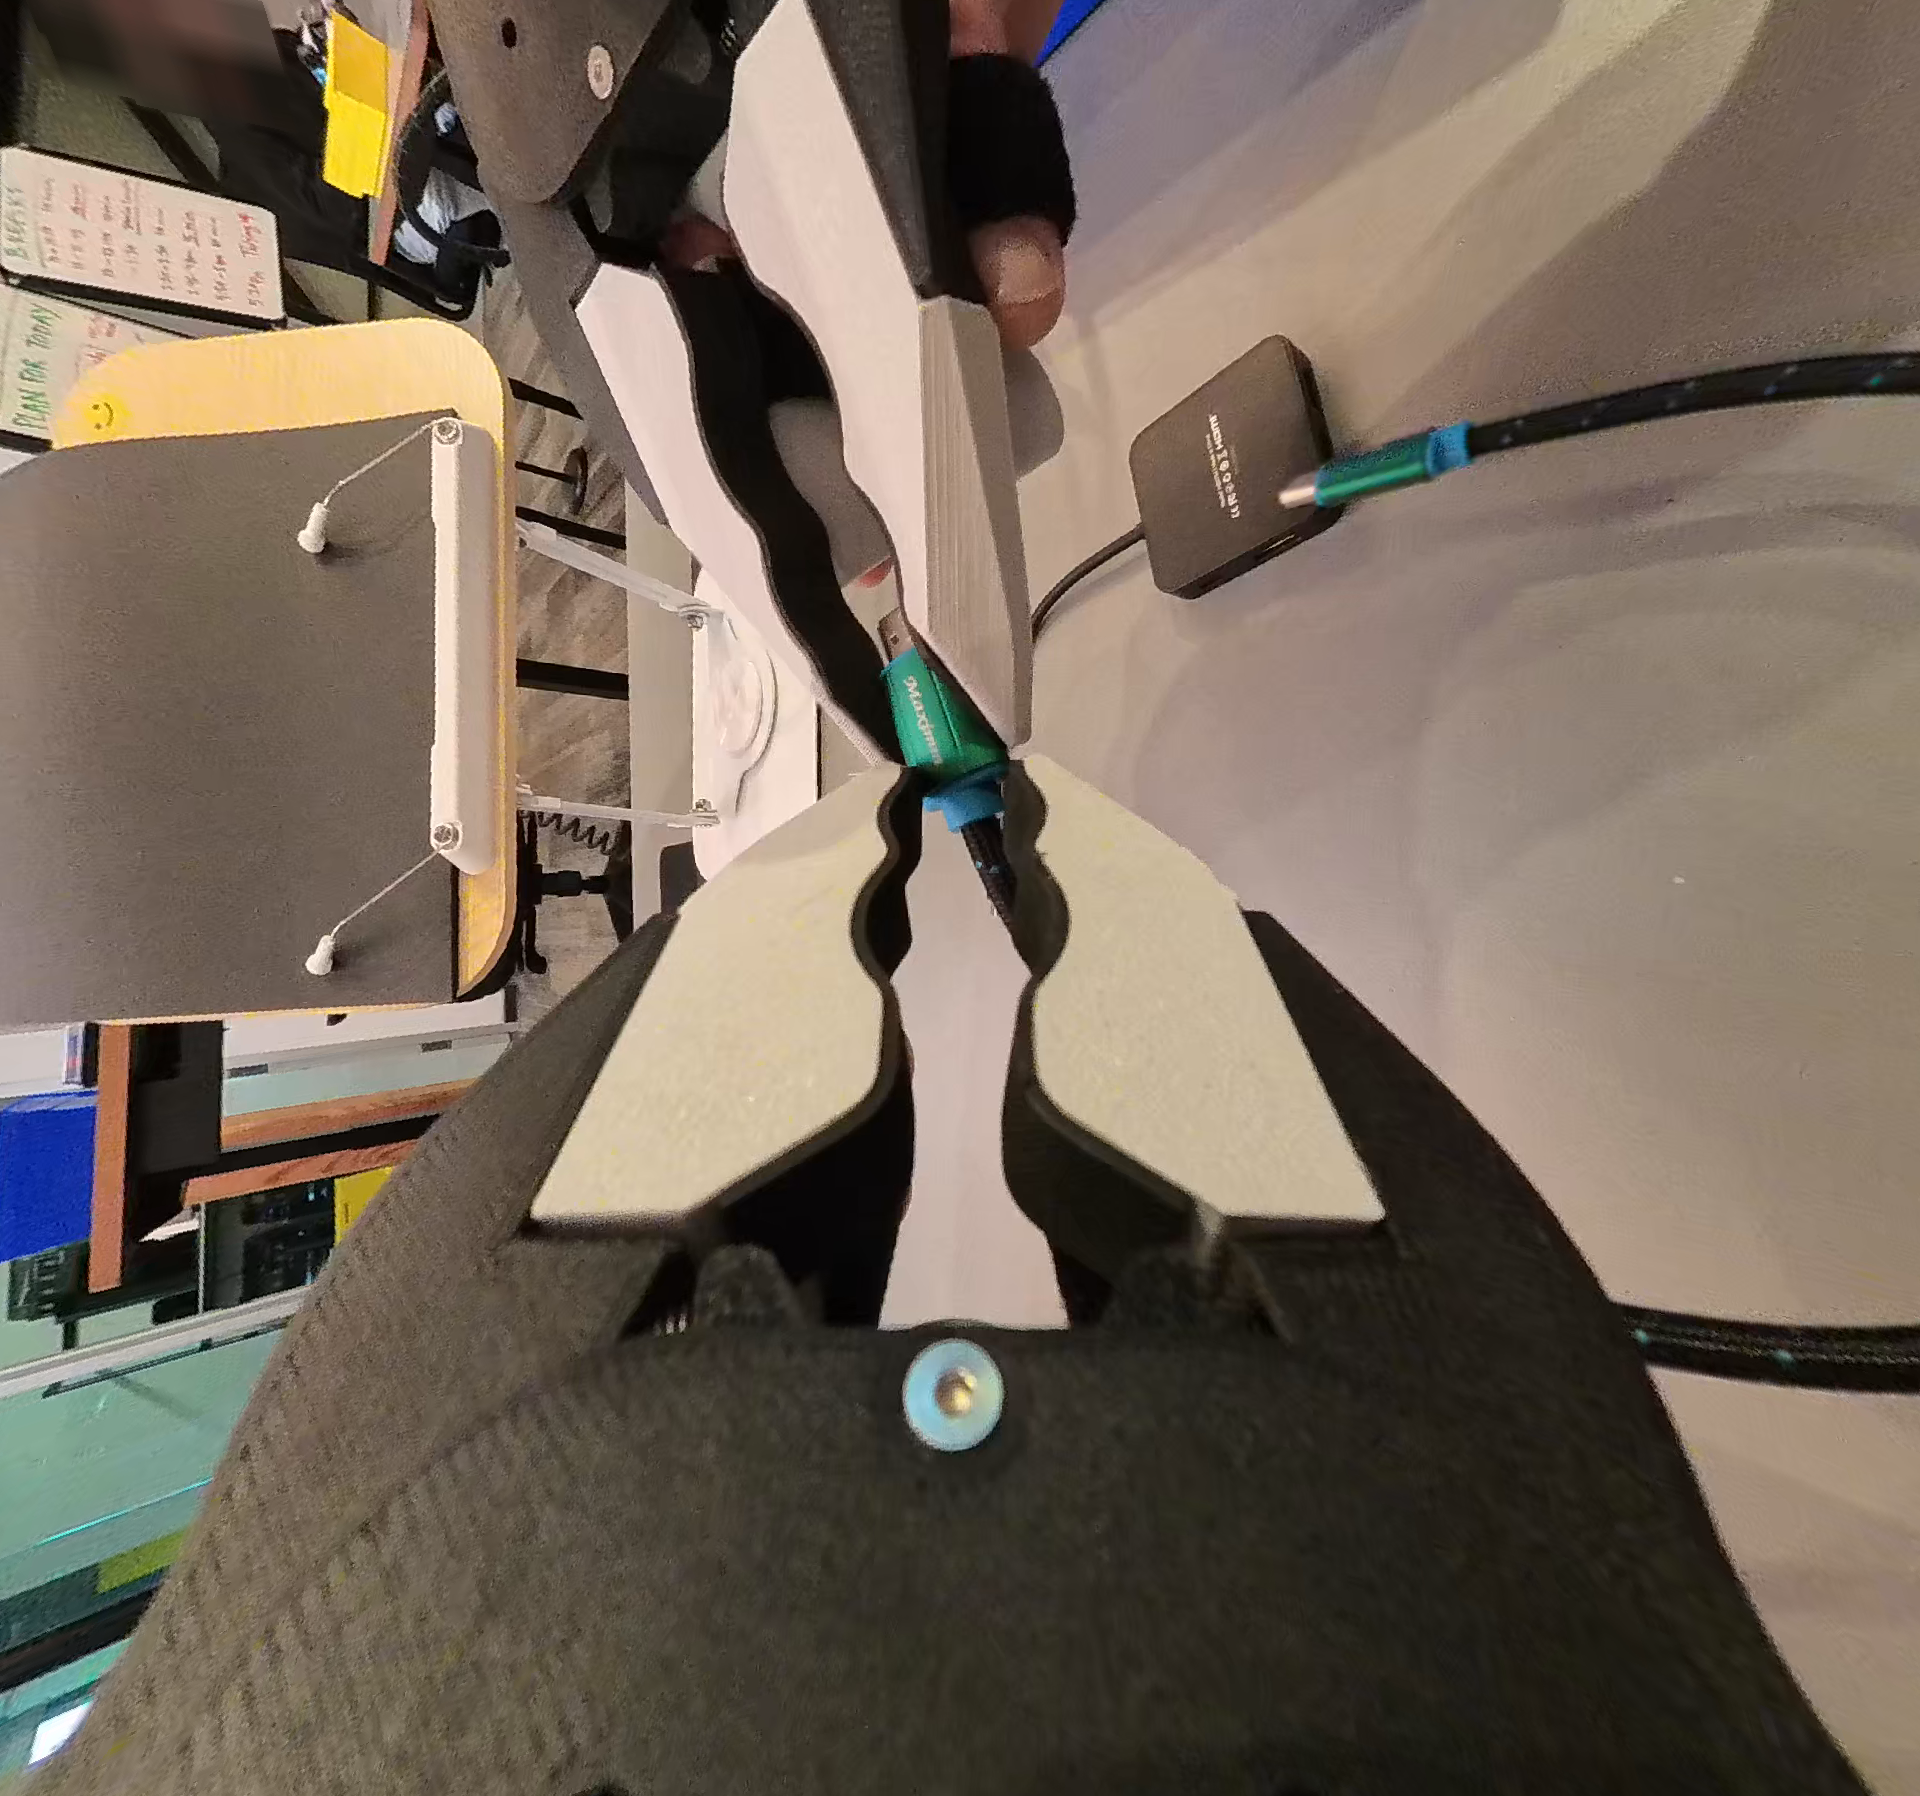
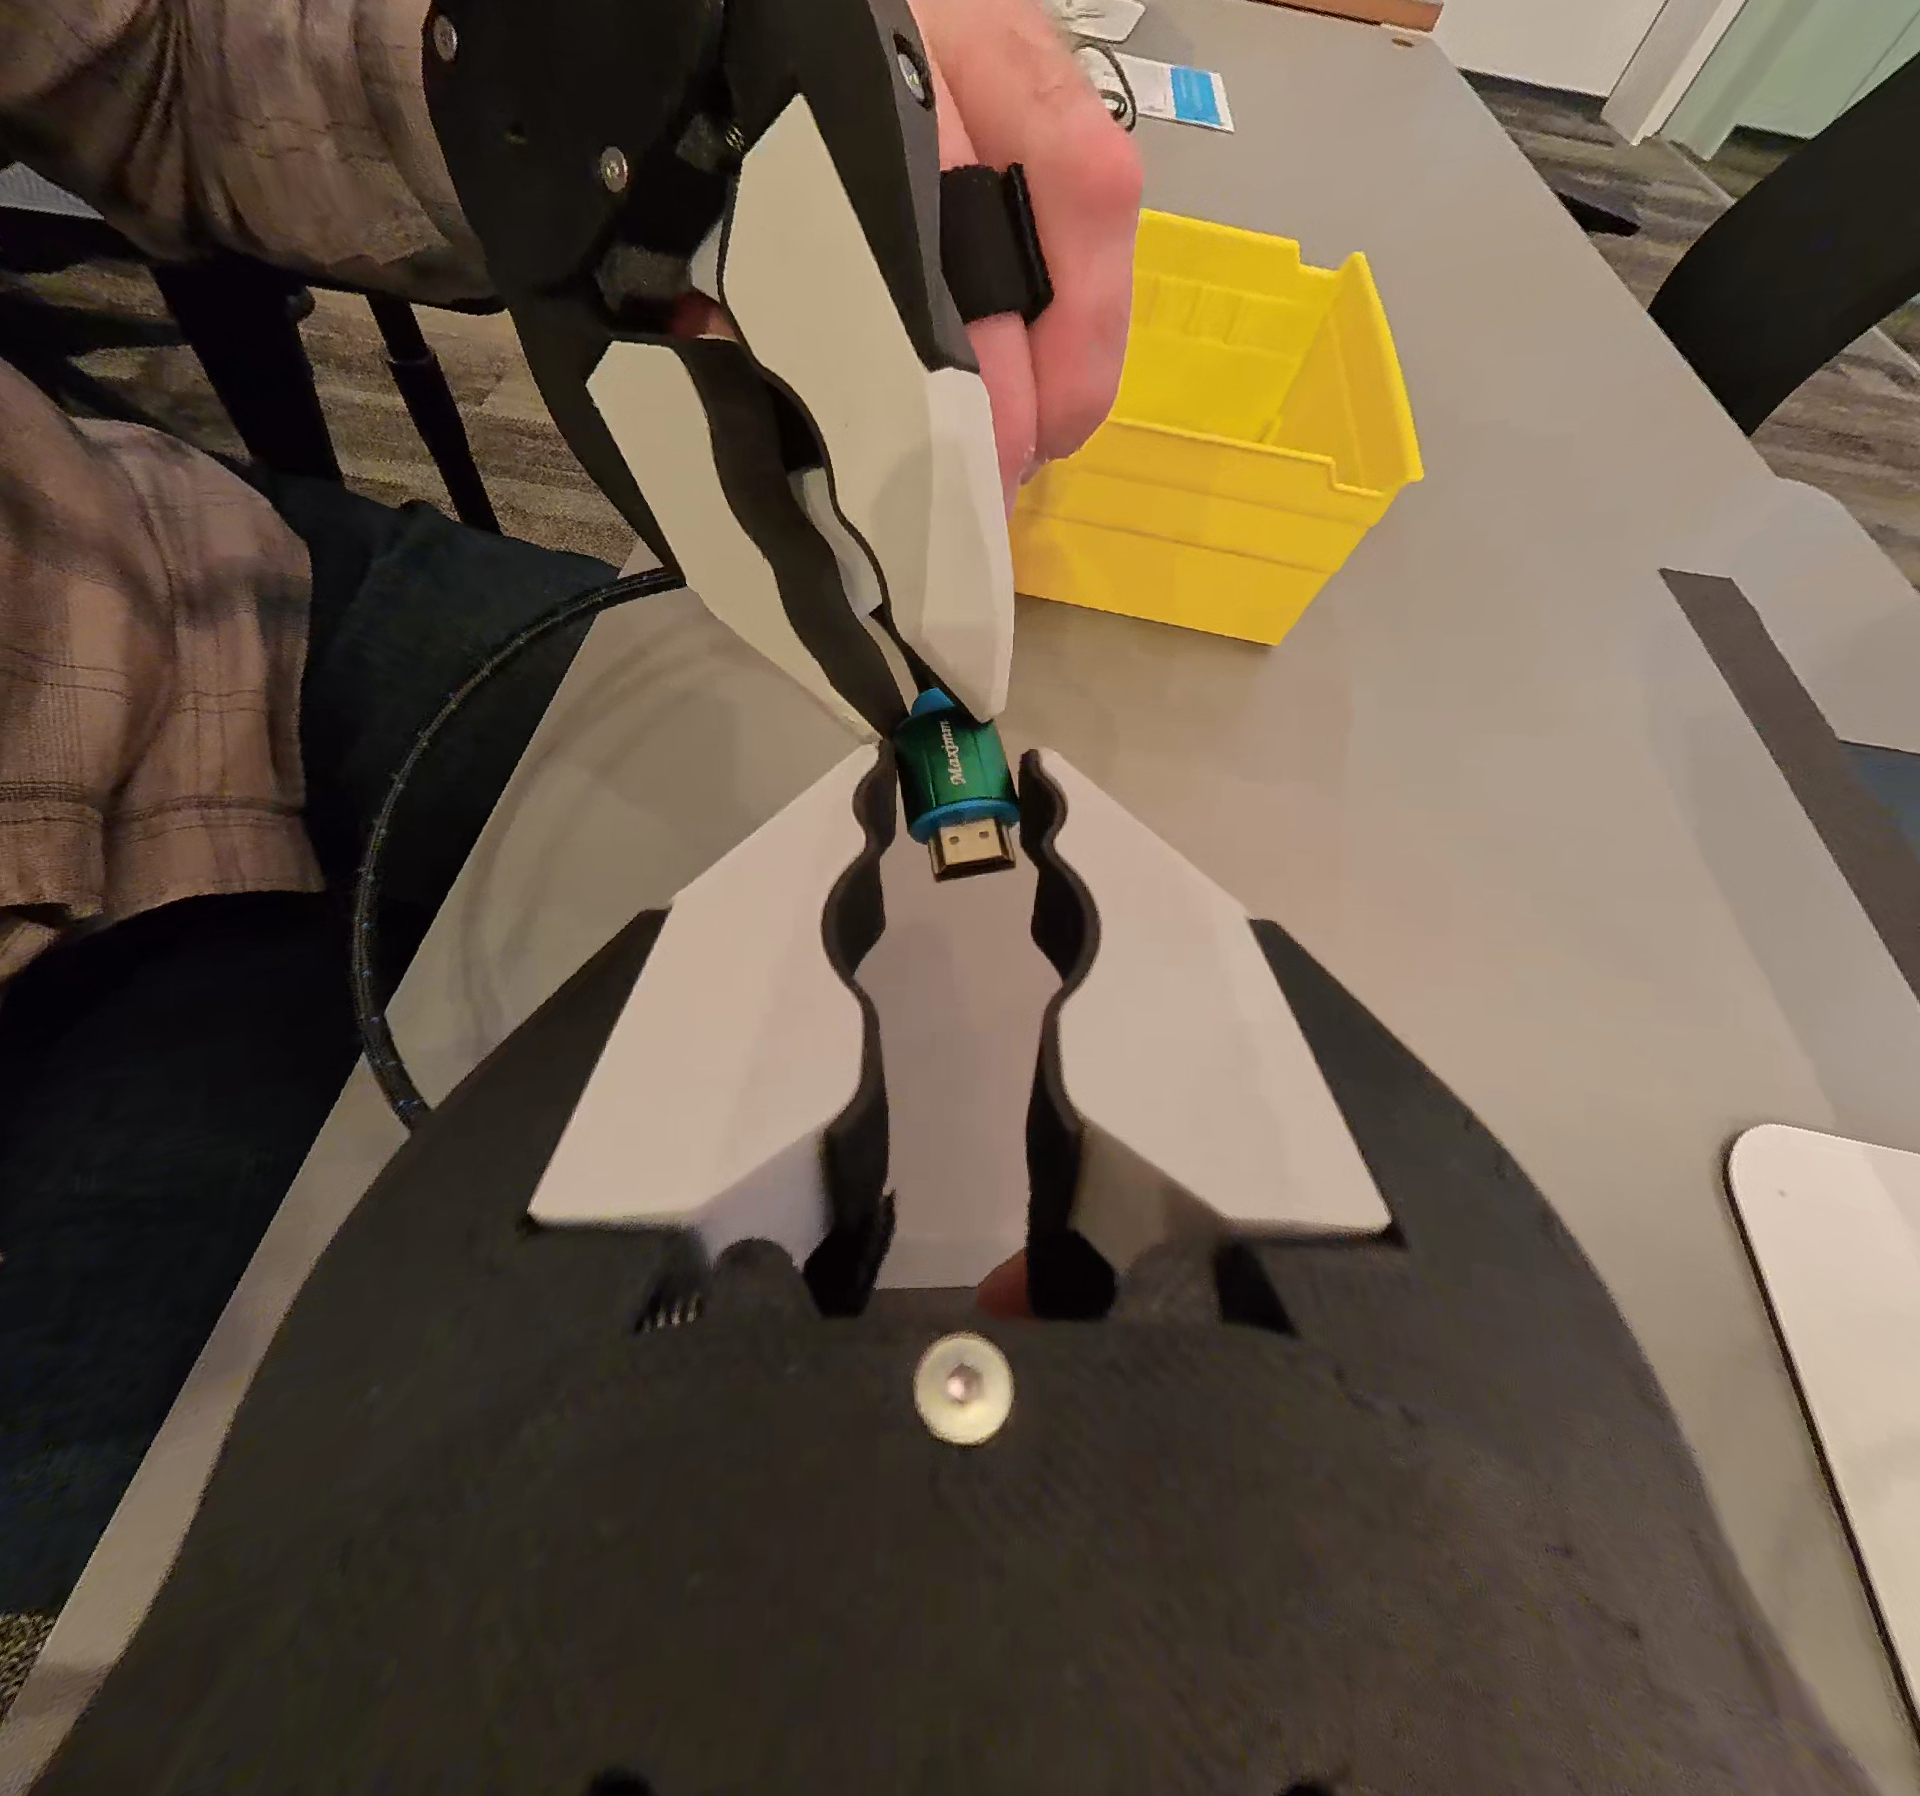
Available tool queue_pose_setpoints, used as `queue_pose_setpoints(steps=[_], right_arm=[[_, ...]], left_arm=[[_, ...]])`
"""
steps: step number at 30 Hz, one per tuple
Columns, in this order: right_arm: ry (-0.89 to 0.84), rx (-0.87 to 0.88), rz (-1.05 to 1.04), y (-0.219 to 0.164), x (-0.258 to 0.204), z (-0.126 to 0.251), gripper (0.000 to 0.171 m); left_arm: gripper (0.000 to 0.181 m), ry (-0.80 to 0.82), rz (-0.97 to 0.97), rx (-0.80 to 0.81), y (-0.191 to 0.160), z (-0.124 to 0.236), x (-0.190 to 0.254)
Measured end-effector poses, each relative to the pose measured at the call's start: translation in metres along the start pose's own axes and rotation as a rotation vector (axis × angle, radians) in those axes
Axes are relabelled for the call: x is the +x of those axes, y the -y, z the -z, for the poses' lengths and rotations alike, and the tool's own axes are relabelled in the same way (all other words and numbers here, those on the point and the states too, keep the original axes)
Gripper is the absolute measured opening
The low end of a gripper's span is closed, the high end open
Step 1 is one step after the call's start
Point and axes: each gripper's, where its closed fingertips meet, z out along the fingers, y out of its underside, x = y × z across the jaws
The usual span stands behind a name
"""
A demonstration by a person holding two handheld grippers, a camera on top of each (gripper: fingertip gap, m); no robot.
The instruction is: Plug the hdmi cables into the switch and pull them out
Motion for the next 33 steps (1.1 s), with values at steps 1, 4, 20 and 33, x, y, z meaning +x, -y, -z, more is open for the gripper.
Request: queue_pose_setpoints(steps=[1,4,20,33], right_arm=[[0.003,0.002,-0.004,0.000,0.000,0.000,0.021],[-0.001,0.019,-0.006,0.002,-0.001,0.003,0.020],[-0.074,0.143,-0.053,0.012,0.014,0.020,0.019],[-0.121,0.251,-0.061,0.030,0.025,0.040,0.019]], left_arm=[[0.015,0.002,-0.002,0.003,0.000,0.000,0.000],[0.015,0.002,0.020,0.022,0.002,-0.001,-0.001],[0.032,-0.016,0.412,0.152,-0.011,0.005,-0.032],[0.024,0.118,0.504,-0.015,-0.072,-0.001,-0.056]])
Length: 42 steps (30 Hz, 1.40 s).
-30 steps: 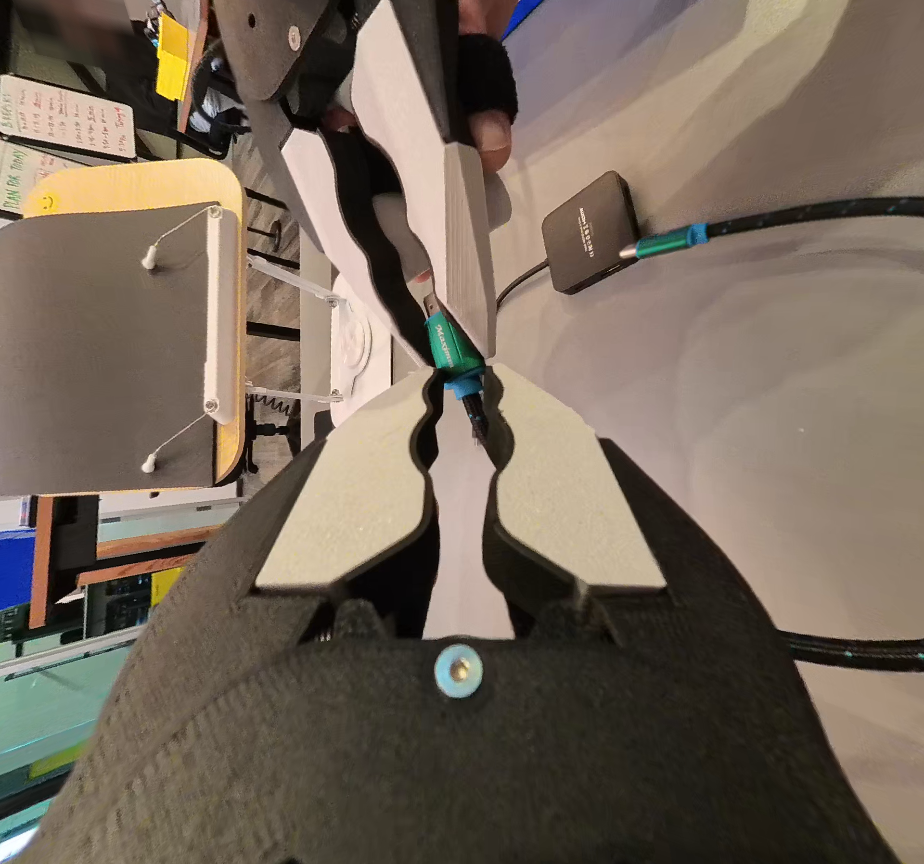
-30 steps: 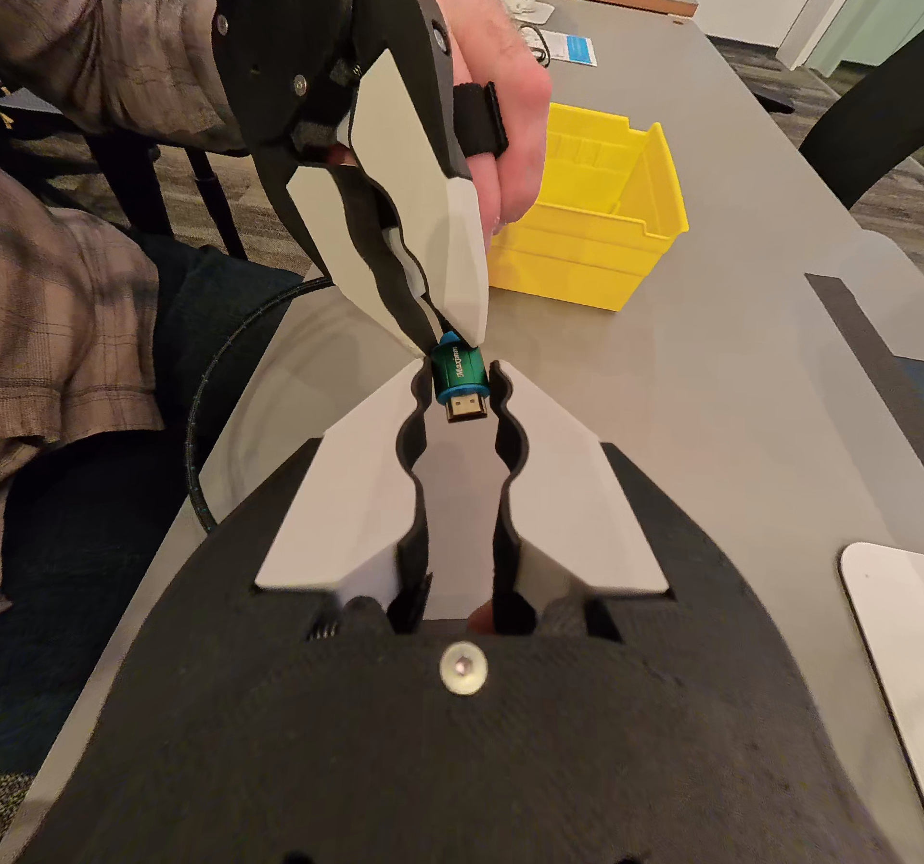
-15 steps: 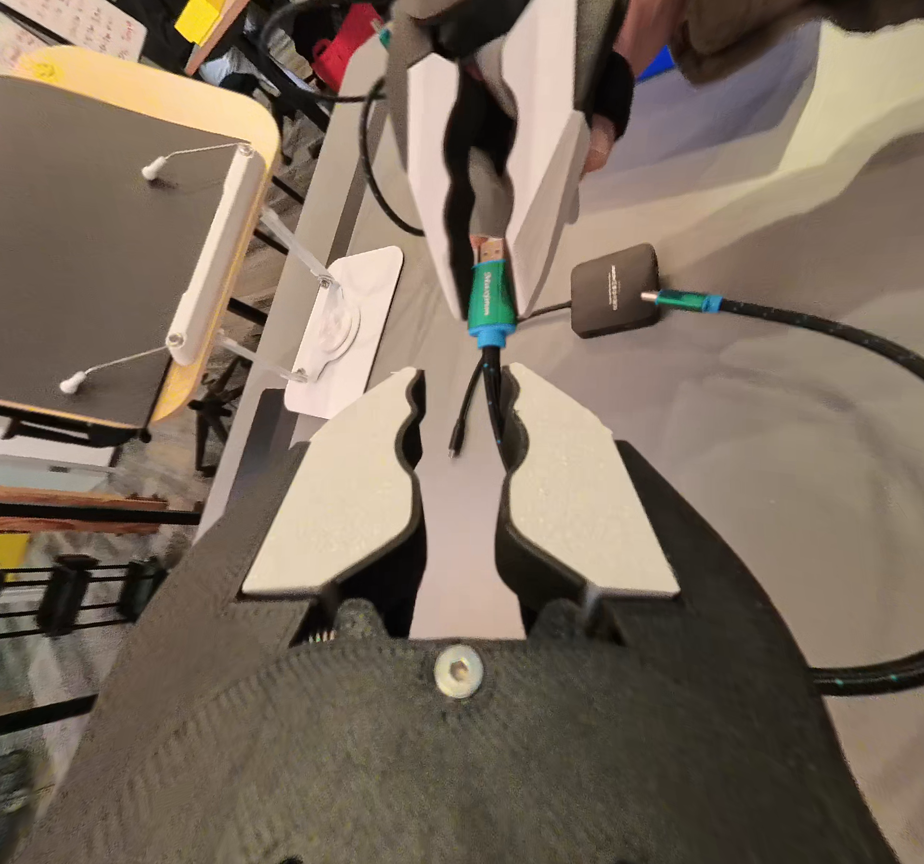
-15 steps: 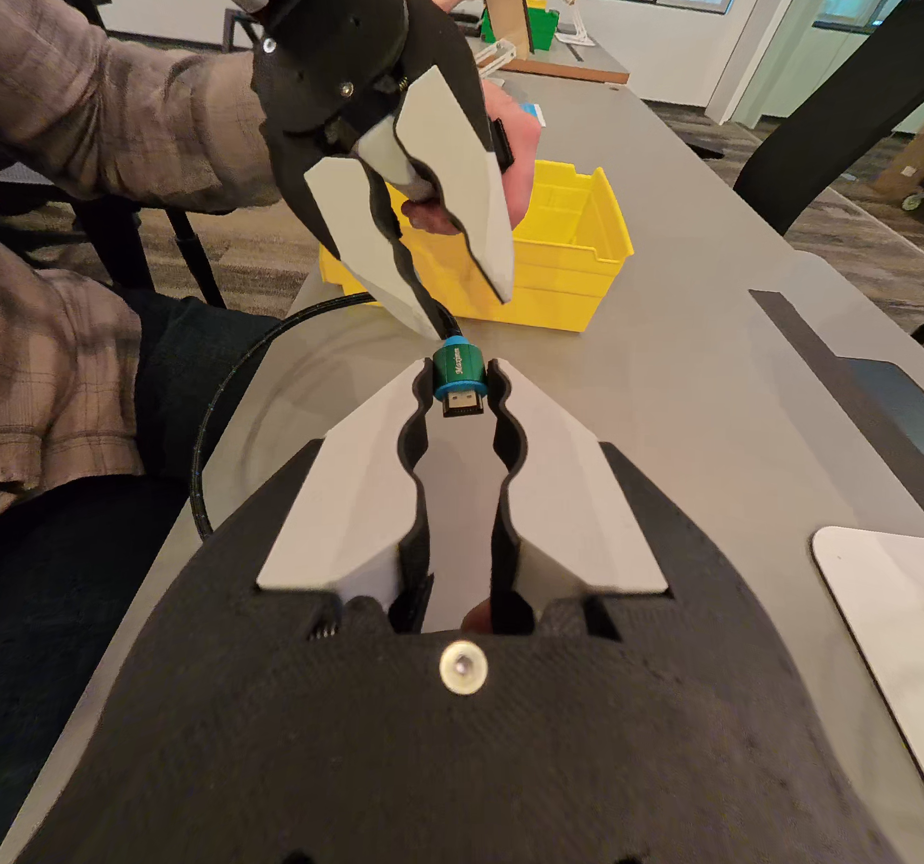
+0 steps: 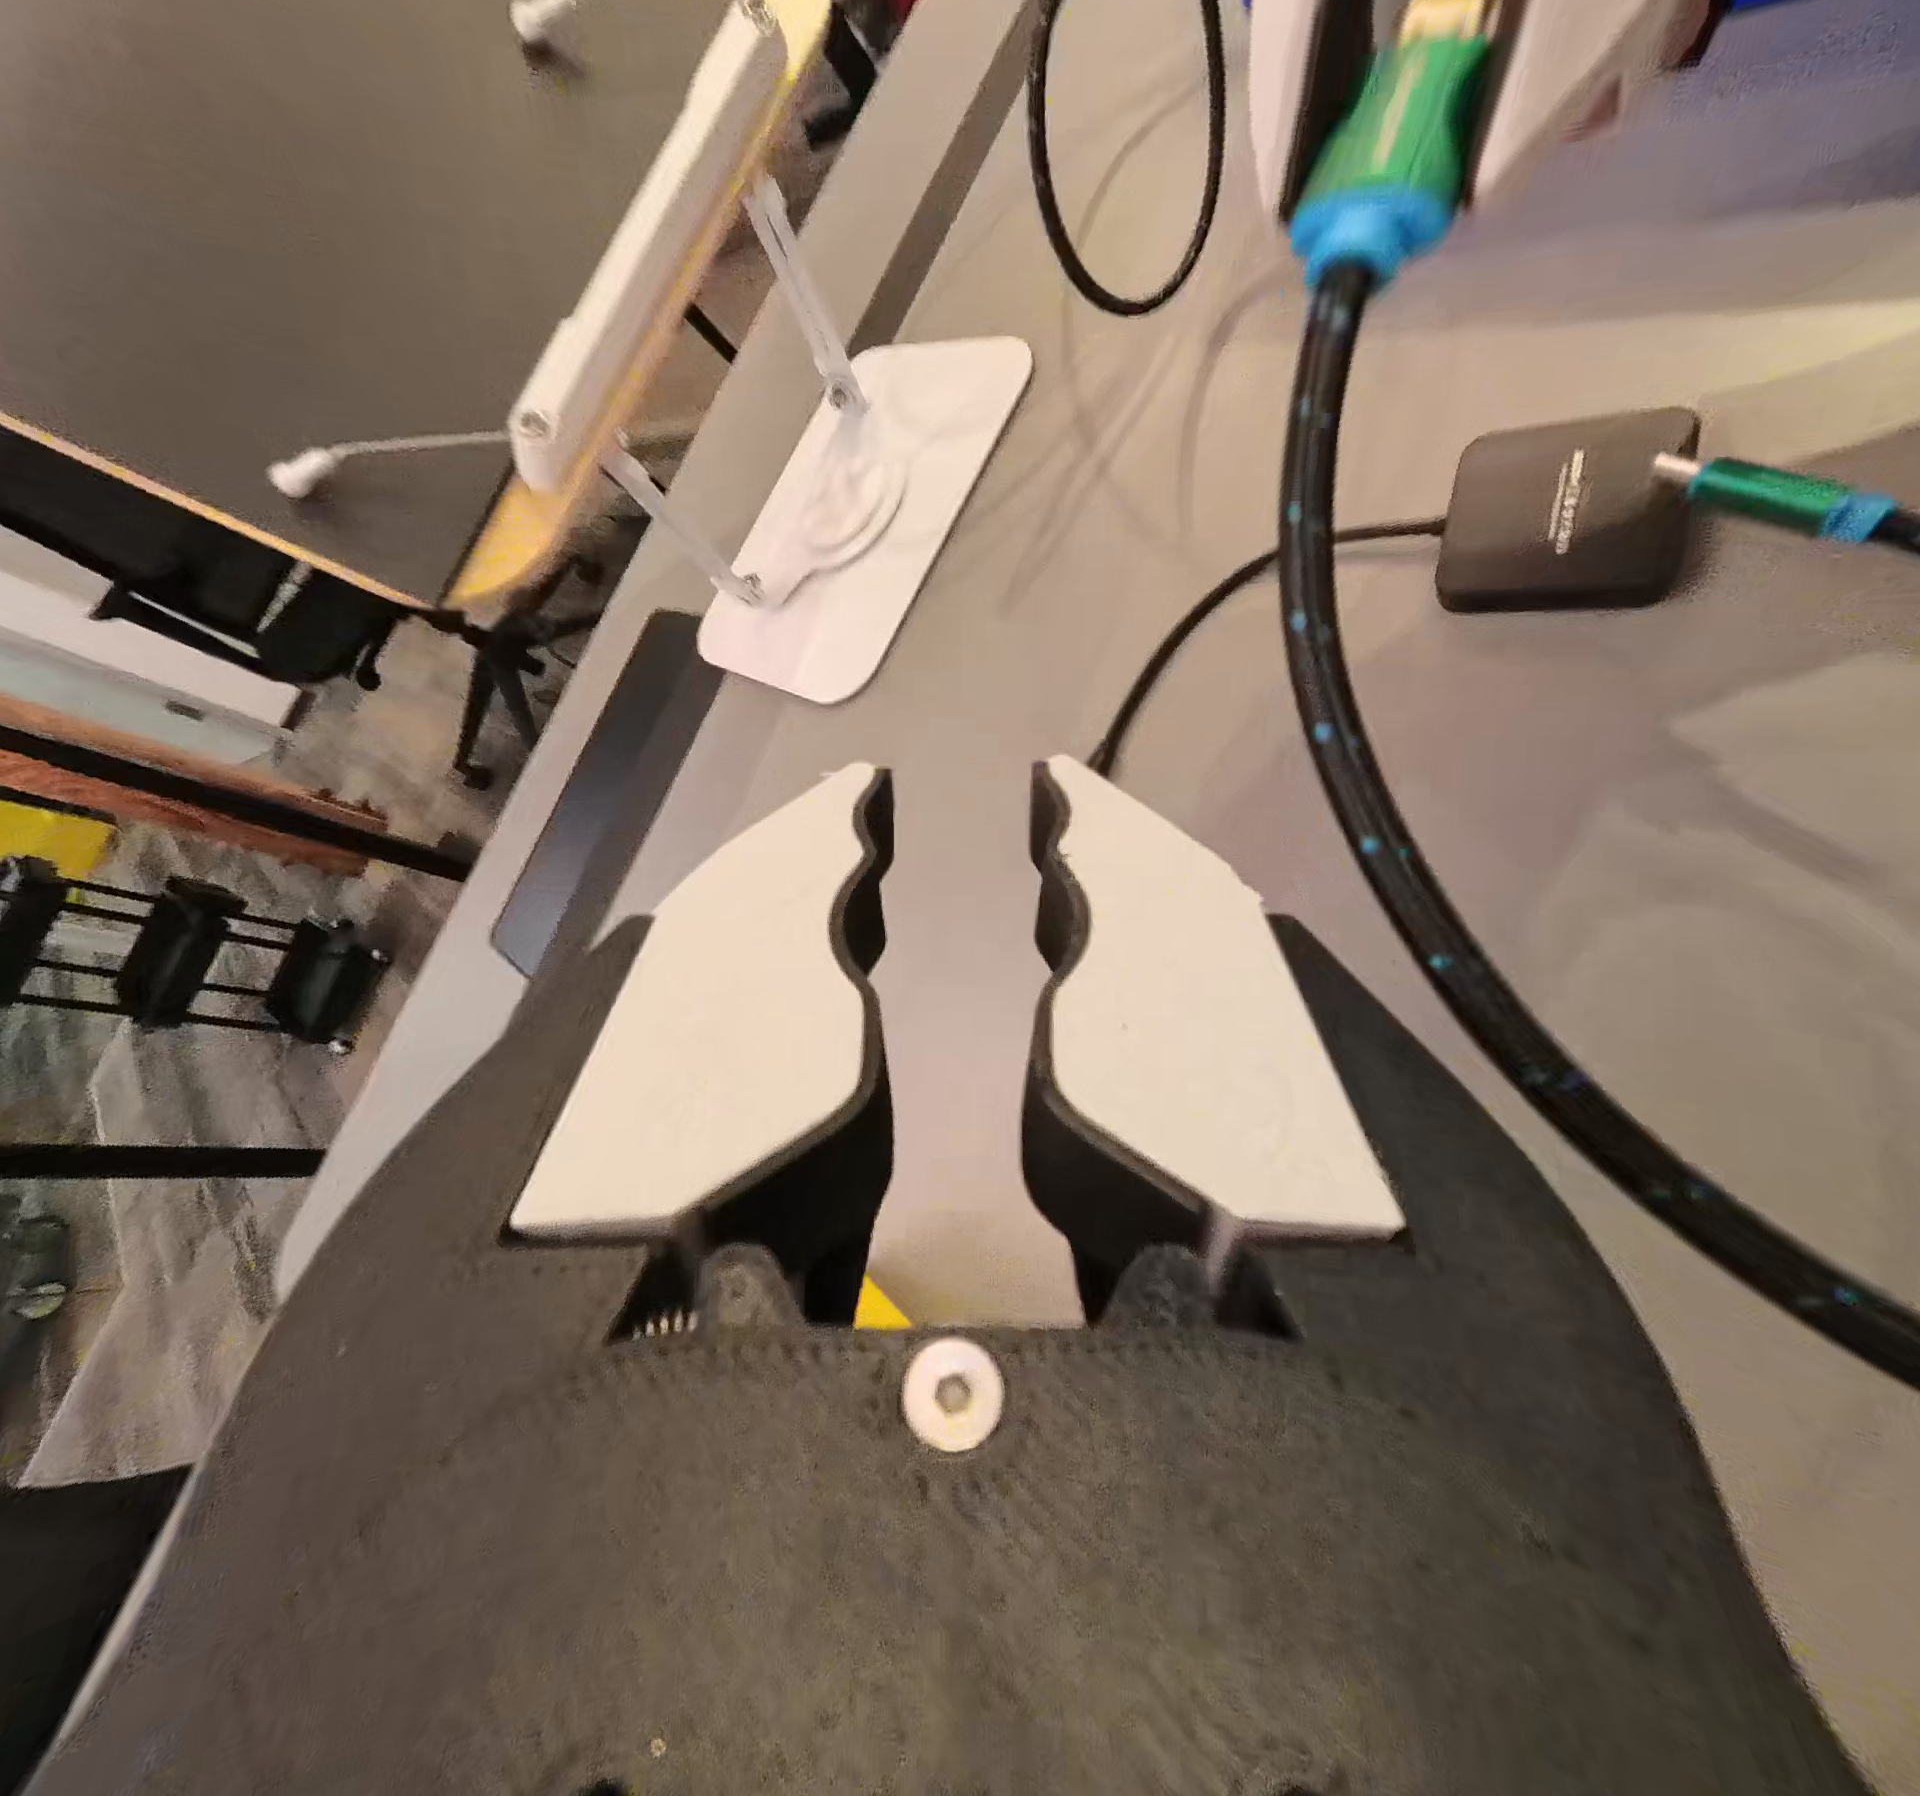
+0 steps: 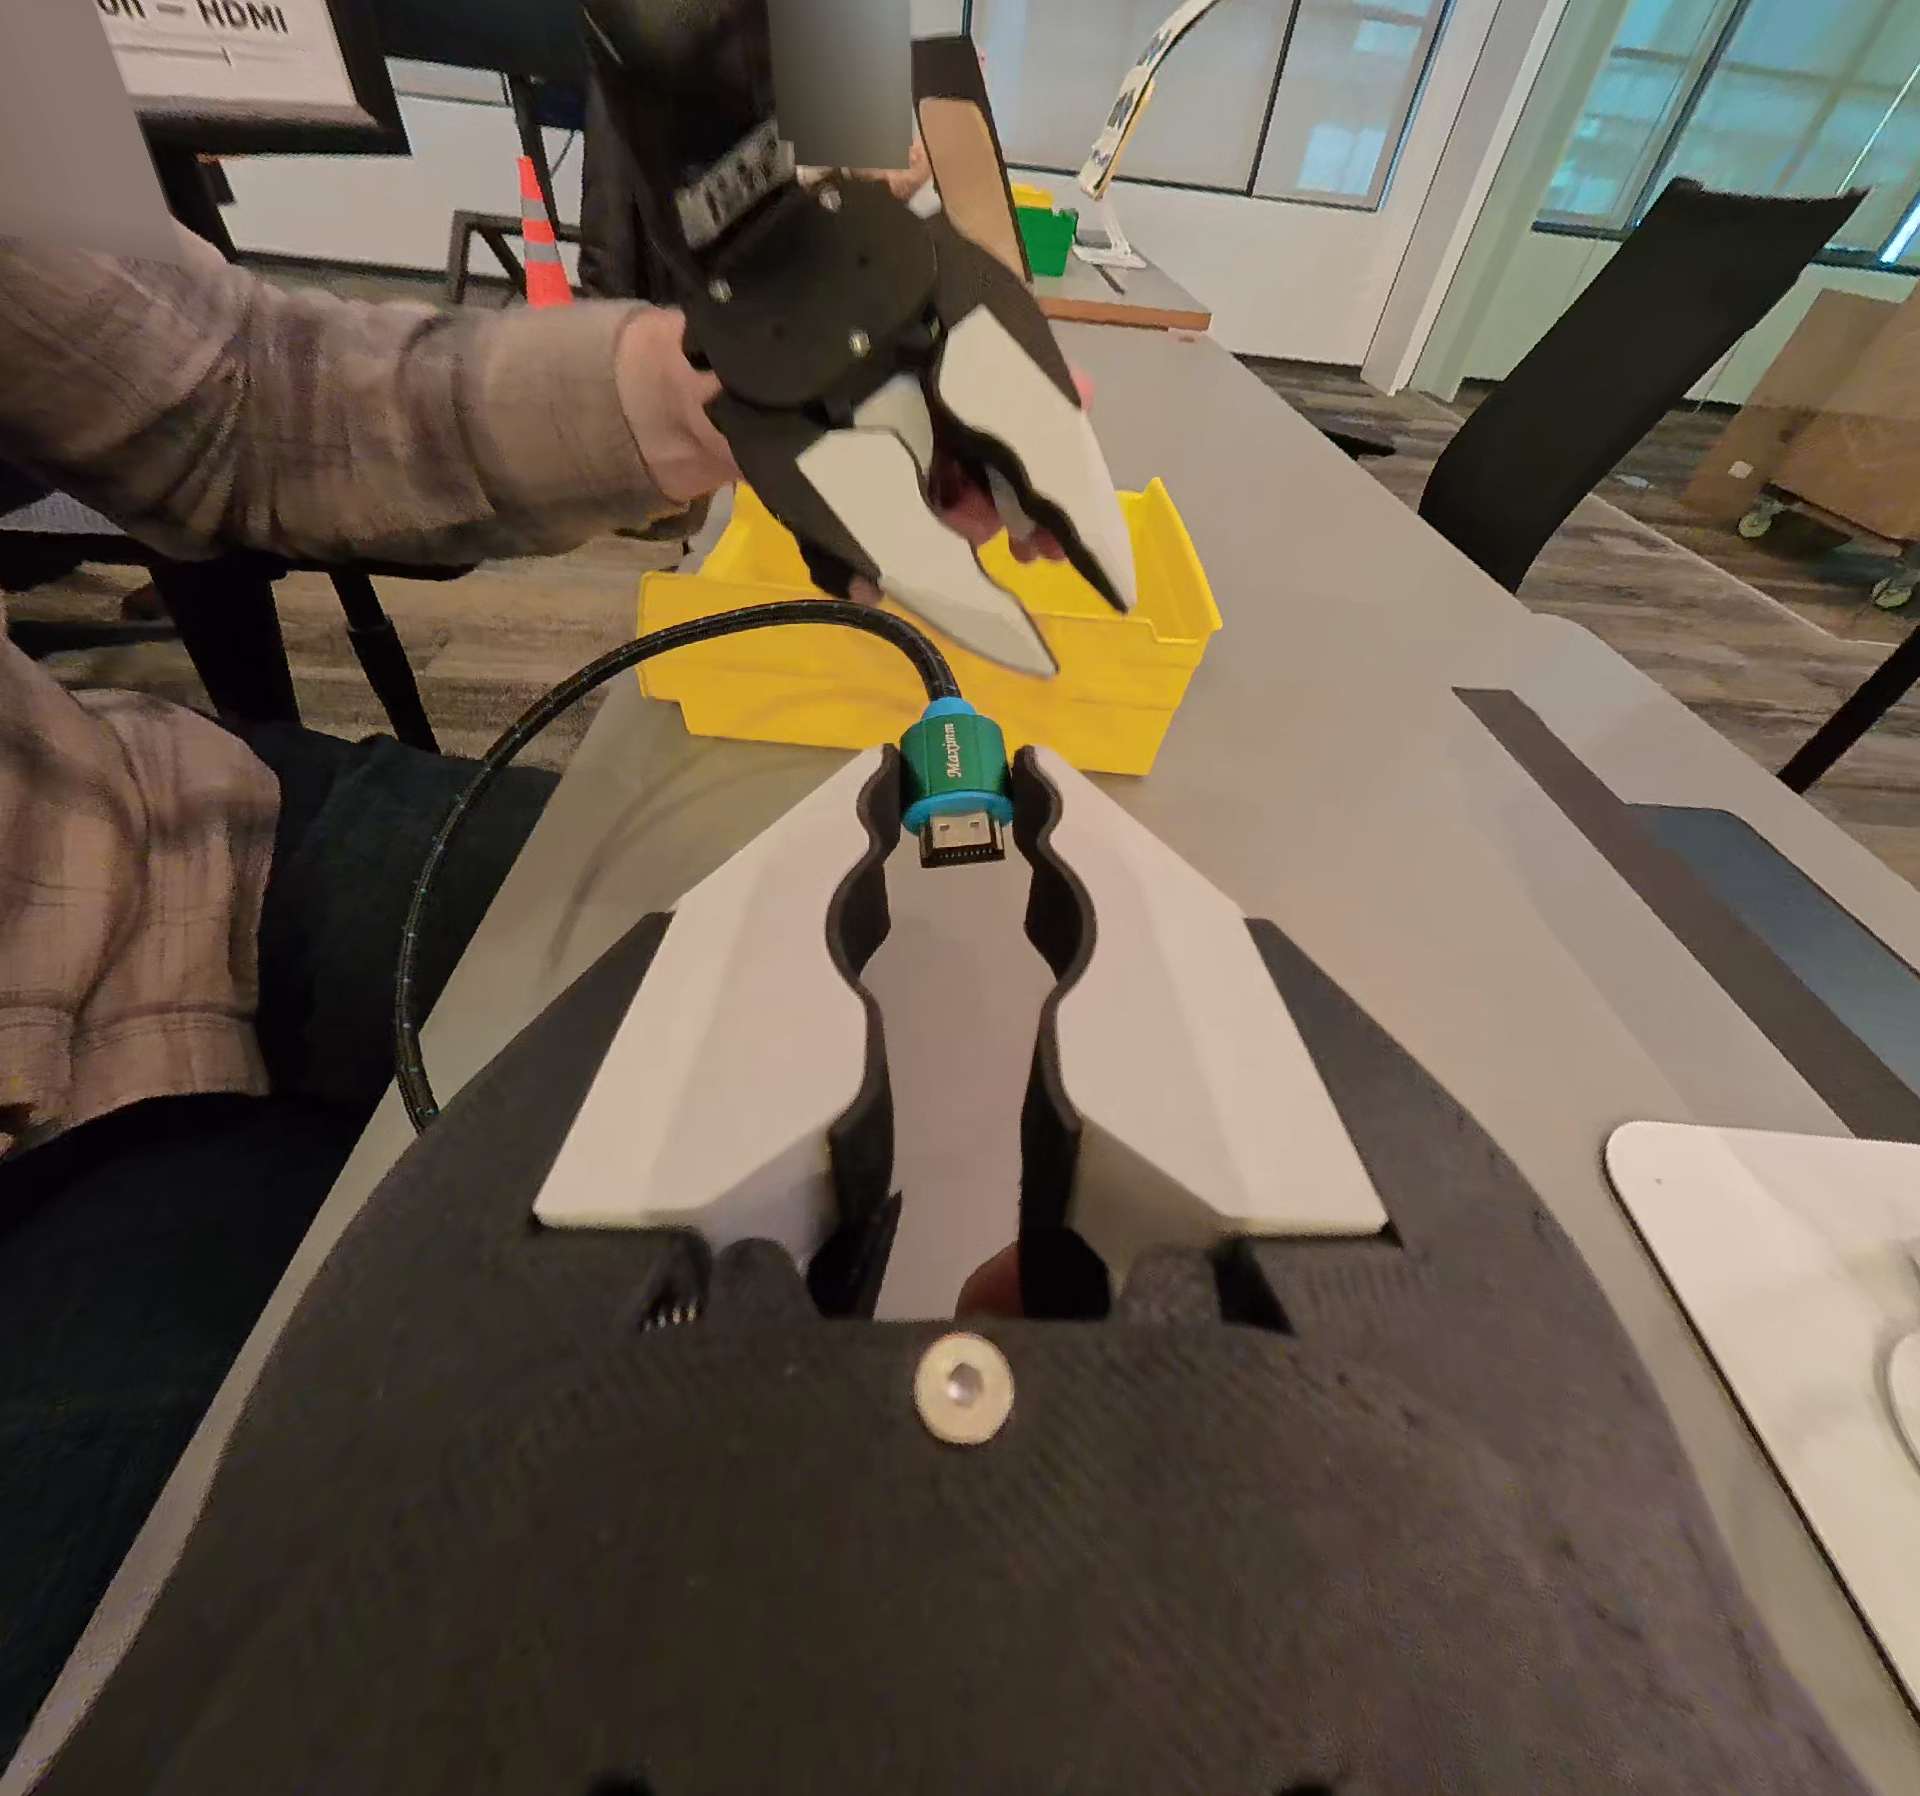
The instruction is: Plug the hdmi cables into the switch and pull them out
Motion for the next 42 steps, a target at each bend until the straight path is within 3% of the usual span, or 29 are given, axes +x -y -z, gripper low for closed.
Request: queue_pose_setpoints(steps=[5,9,16,33,42], right_arm=[[0.013,0.084,-0.016,0.015,-0.002,0.002,0.019],[0.034,0.120,-0.035,0.019,-0.005,-0.002,0.019],[0.068,0.125,-0.035,0.021,-0.011,-0.006,0.019],[0.114,0.050,-0.024,0.021,-0.023,-0.007,0.018],[0.165,-0.010,-0.043,0.014,-0.031,-0.008,0.018]], left_arm=[[0.034,-0.073,0.031,-0.004,-0.011,-0.022,0.022],[0.042,-0.187,0.159,0.178,0.022,-0.023,0.045],[0.049,-0.243,0.277,0.448,0.072,-0.003,0.050],[0.027,-0.329,0.360,0.635,0.109,0.022,0.055],[0.015,-0.306,0.238,0.578,0.104,0.017,0.065]])
